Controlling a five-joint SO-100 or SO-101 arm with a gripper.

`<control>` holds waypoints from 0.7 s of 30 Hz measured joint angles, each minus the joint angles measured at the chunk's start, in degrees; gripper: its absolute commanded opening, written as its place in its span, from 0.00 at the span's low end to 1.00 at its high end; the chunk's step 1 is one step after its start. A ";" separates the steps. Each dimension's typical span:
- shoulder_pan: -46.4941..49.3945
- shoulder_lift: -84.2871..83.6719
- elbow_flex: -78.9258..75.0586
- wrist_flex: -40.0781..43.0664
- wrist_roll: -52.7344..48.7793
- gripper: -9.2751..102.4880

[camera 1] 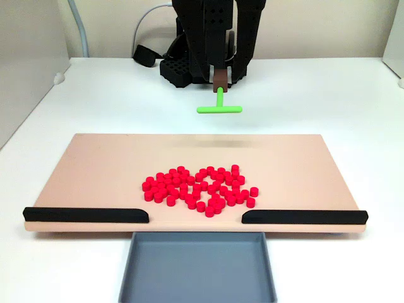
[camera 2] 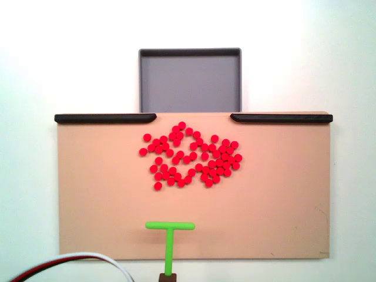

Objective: Push granules from left to the grey container

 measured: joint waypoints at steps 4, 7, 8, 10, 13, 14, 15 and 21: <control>0.00 0.00 0.00 0.00 0.00 0.08; 0.00 0.00 0.00 0.00 0.00 0.08; 0.00 0.00 0.00 0.00 0.53 0.08; -0.35 0.00 0.00 0.00 1.76 0.08; -1.49 0.44 0.00 0.00 5.89 0.08; -2.02 0.88 0.00 0.00 8.00 0.08; -2.64 1.23 0.00 0.00 10.46 0.08; -7.91 0.18 0.00 0.00 28.39 0.08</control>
